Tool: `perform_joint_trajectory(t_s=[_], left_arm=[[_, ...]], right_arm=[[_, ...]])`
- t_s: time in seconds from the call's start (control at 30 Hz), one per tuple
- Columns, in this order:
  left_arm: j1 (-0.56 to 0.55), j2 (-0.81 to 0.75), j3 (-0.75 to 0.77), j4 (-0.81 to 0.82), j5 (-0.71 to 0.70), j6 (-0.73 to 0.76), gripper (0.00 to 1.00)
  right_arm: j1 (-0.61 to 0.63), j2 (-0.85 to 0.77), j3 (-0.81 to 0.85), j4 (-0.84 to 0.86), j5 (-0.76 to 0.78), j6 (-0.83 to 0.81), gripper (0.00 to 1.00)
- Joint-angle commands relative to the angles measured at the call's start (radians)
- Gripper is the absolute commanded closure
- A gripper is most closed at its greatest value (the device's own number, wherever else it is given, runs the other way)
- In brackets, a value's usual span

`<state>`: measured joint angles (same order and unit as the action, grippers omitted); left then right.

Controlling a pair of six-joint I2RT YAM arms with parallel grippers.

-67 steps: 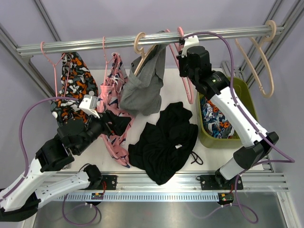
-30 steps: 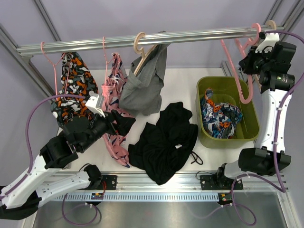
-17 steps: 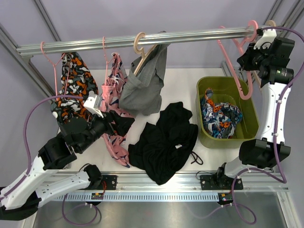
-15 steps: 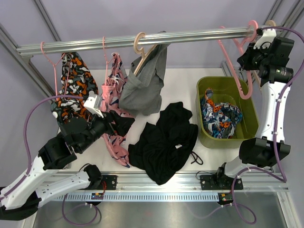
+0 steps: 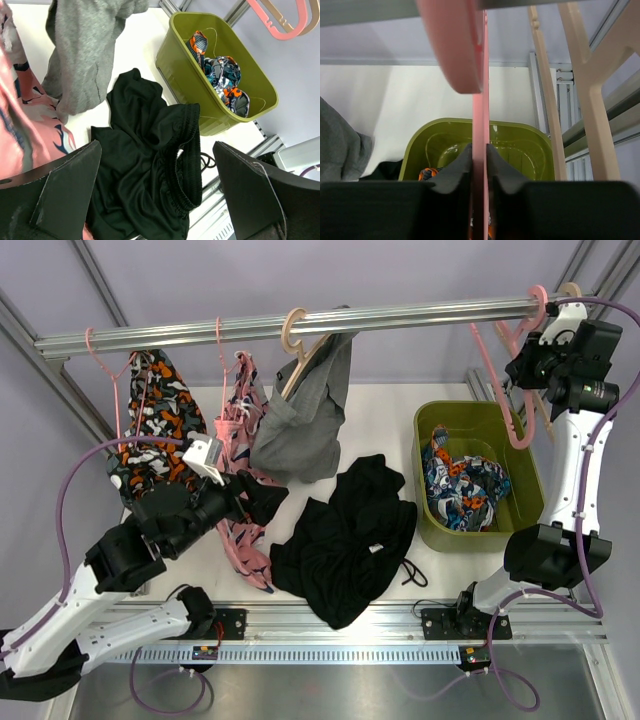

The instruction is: Remove the shorts from the hanger

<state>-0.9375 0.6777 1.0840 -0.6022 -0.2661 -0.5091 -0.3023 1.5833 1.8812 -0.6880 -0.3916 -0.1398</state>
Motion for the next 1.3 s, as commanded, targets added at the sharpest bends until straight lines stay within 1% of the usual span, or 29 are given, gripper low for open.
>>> perform_joint_trajectory(t_s=[0.0, 0.03, 0.07, 0.17, 0.2, 0.33, 0.43, 0.67, 0.77, 0.83, 0.87, 0.9, 0.93, 0.97, 1.0, 1.03, 1.07, 1.1, 1.13, 1.17, 1.2, 1.23, 1.27], left_arm=[[-0.004, 0.022, 0.06, 0.053, 0.034, 0.037, 0.01], [-0.004, 0.032, 0.066, 0.051, 0.037, 0.043, 0.01], [-0.003, 0.04, 0.074, 0.047, 0.045, 0.047, 0.01], [-0.004, 0.069, 0.111, 0.039, 0.068, 0.075, 0.01], [-0.004, 0.077, 0.122, 0.033, 0.074, 0.089, 0.01], [-0.006, 0.108, 0.169, 0.028, 0.097, 0.129, 0.01], [-0.009, 0.128, 0.205, 0.022, 0.102, 0.159, 0.01], [-0.009, 0.166, 0.274, 0.002, 0.099, 0.213, 0.01], [-0.011, 0.178, 0.275, 0.005, 0.117, 0.218, 0.01], [-0.011, 0.184, 0.272, 0.002, 0.126, 0.221, 0.02], [-0.012, 0.184, 0.268, 0.004, 0.137, 0.225, 0.02], [-0.012, 0.183, 0.255, 0.01, 0.145, 0.228, 0.01], [-0.012, 0.177, 0.246, 0.018, 0.152, 0.23, 0.01], [-0.012, 0.174, 0.237, 0.024, 0.165, 0.231, 0.01], [-0.012, 0.171, 0.228, 0.039, 0.166, 0.231, 0.01], [-0.012, 0.165, 0.208, 0.042, 0.168, 0.228, 0.01], [-0.012, 0.16, 0.2, 0.047, 0.171, 0.225, 0.01], [-0.012, 0.158, 0.189, 0.05, 0.171, 0.218, 0.01], [-0.012, 0.154, 0.171, 0.056, 0.171, 0.212, 0.01], [-0.012, 0.149, 0.163, 0.061, 0.171, 0.207, 0.01], [-0.012, 0.146, 0.156, 0.064, 0.172, 0.196, 0.01], [-0.014, 0.145, 0.148, 0.068, 0.174, 0.192, 0.01], [-0.014, 0.14, 0.137, 0.067, 0.173, 0.182, 0.01]], right_arm=[[-0.006, -0.017, -0.004, -0.005, -0.035, -0.018, 0.69], [-0.006, -0.029, -0.001, -0.011, -0.062, -0.023, 0.64], [-0.008, -0.037, 0.002, -0.025, -0.078, -0.029, 0.55], [-0.012, -0.083, 0.01, -0.056, -0.167, -0.057, 0.4], [-0.014, -0.098, 0.01, -0.059, -0.187, -0.064, 0.3], [-0.015, -0.184, 0.012, -0.091, -0.271, -0.084, 0.14], [-0.015, -0.236, 0.007, -0.117, -0.303, -0.101, 0.1], [-0.017, -0.304, 0.004, -0.182, -0.323, -0.139, 0.08], [-0.017, -0.344, 0.001, -0.215, -0.372, -0.202, 0.08], [-0.017, -0.377, -0.005, -0.269, -0.465, -0.263, 0.08], [-0.015, -0.388, -0.007, -0.309, -0.521, -0.381, 0.08], [-0.015, -0.407, -0.011, -0.35, -0.646, -0.453, 0.08], [-0.015, -0.413, -0.019, -0.478, -0.706, -0.543, 0.08], [-0.009, -0.413, -0.021, -0.563, -0.758, -0.742, 0.08], [0.002, -0.411, -0.021, -0.652, -0.807, -0.855, 0.08], [0.024, -0.402, -0.028, -0.832, -0.841, -0.971, 0.08], [0.067, -0.395, -0.037, -0.899, -0.824, -1.12, 0.08], [0.192, -0.391, -0.054, -0.945, -0.791, -1.165, 0.08], [0.26, -0.401, -0.121, -0.953, -0.723, -1.173, 0.09], [0.325, -0.41, -0.163, -0.947, -0.705, -1.204, 0.09], [0.453, -0.423, -0.247, -0.935, -0.655, -1.202, 0.09], [0.523, -0.427, -0.287, -0.854, -0.612, -1.164, 0.09], [0.59, -0.43, -0.324, -0.804, -0.568, -1.061, 0.09]])
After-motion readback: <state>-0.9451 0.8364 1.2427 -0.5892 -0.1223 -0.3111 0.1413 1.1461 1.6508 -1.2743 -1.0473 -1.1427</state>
